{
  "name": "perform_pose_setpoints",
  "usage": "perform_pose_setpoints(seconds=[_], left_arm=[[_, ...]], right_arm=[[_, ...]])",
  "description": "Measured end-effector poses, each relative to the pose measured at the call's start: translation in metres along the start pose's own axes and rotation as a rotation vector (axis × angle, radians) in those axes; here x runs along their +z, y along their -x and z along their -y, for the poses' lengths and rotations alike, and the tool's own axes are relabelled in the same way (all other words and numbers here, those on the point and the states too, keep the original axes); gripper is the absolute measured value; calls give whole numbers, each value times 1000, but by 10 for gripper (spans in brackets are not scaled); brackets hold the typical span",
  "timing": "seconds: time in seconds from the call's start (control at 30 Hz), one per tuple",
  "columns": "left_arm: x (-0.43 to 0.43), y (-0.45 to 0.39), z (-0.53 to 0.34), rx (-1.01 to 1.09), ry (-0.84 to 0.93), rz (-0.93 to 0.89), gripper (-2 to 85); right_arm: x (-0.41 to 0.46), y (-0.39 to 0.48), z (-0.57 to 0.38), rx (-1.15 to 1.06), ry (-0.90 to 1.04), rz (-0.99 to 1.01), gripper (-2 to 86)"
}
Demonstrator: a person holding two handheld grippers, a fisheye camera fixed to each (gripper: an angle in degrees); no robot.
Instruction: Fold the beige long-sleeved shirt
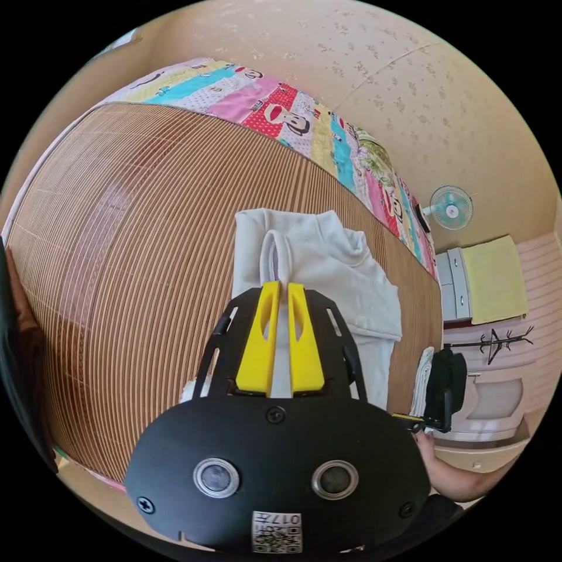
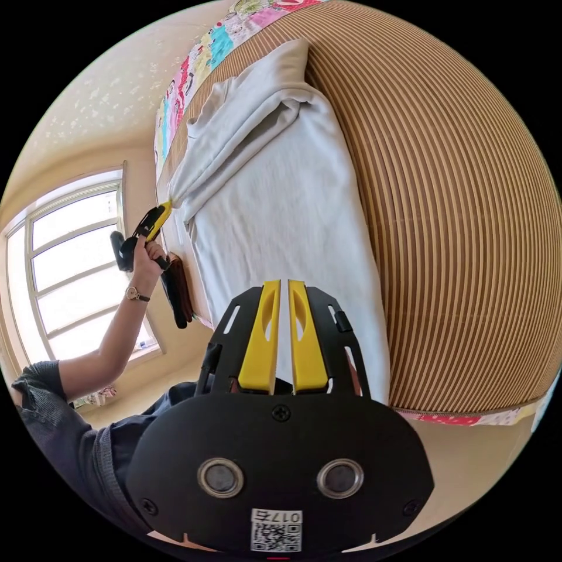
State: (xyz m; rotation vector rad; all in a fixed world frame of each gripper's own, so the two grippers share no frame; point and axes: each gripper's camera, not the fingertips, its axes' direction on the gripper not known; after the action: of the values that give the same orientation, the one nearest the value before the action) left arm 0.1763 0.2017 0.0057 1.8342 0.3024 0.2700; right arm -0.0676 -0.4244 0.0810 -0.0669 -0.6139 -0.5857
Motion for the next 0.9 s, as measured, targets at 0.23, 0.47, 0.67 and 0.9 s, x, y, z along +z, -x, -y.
perform_pose_setpoints(seconds=[0.23,0.47,0.67,0.9], left_arm=[[-42,35,-71,-87,62,-43,88],[-67,31,-201,80,330,152,120],[-90,44,-286,11,417,90,133],[-111,40,-315,-65,435,82,92]], right_arm=[[-47,-19,-31,3,7,-69,61],[-58,-72,-75,46,177,-174,118],[-62,-88,-90,16,203,-170,122],[-84,-81,-91,-26,215,-169,118]])
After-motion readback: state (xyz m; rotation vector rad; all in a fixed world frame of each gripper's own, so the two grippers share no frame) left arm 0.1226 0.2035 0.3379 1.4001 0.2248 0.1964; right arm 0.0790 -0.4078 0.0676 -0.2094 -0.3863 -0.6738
